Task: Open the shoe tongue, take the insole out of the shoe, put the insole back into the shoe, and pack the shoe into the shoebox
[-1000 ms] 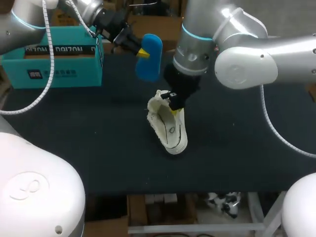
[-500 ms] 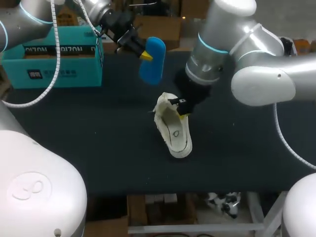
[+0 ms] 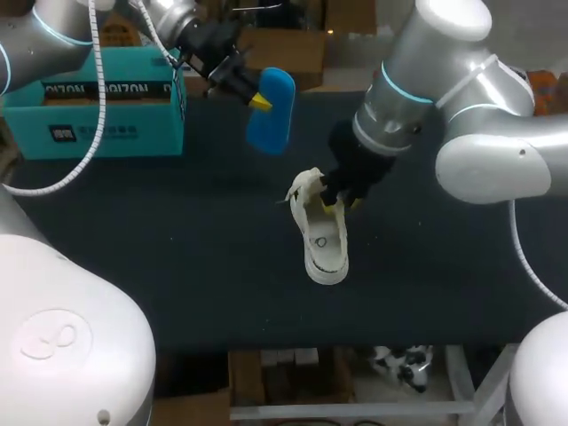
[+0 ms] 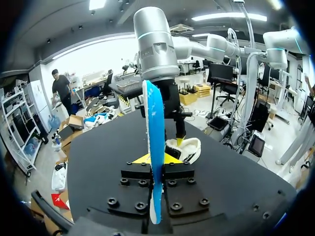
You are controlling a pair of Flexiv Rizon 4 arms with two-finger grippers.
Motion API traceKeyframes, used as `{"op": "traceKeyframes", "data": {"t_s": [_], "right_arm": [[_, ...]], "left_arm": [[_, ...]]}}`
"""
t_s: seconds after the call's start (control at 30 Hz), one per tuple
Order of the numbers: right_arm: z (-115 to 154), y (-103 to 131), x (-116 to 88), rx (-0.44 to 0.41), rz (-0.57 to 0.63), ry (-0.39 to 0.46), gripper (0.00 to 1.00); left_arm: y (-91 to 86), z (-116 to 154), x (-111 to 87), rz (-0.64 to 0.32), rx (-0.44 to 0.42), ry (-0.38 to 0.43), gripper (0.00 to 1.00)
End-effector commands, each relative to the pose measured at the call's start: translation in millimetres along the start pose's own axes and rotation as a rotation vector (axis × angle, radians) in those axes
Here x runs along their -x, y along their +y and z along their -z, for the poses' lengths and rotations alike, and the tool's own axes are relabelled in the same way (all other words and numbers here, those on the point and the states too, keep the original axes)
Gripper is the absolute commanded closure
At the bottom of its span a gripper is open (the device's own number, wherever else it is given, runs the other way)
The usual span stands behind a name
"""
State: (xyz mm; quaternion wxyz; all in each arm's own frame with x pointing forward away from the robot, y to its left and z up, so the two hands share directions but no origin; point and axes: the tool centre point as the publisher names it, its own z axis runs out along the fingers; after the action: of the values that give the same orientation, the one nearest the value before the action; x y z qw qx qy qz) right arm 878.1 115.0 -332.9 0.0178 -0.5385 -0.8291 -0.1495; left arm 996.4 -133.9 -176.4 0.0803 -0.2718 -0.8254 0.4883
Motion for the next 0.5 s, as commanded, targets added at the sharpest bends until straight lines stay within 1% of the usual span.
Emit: {"op": "traceKeyframes", "data": {"t_s": [0.03, 0.07, 0.5], "right_arm": [[14.3, -6.0, -0.3, 0.028, -0.014, -0.004, 0.0], [14.3, -6.0, -0.3, 0.028, -0.014, -0.004, 0.0], [14.3, -6.0, -0.3, 0.028, -0.014, -0.004, 0.0]], "left_arm": [[-4.6, 0.9, -11.0, 0.013, -0.001, -0.021, 1.0], [-6.0, 1.6, -12.1, 0.03, 0.006, -0.02, 1.0], [-6.0, 1.6, -12.1, 0.03, 0.006, -0.02, 1.0]]}}
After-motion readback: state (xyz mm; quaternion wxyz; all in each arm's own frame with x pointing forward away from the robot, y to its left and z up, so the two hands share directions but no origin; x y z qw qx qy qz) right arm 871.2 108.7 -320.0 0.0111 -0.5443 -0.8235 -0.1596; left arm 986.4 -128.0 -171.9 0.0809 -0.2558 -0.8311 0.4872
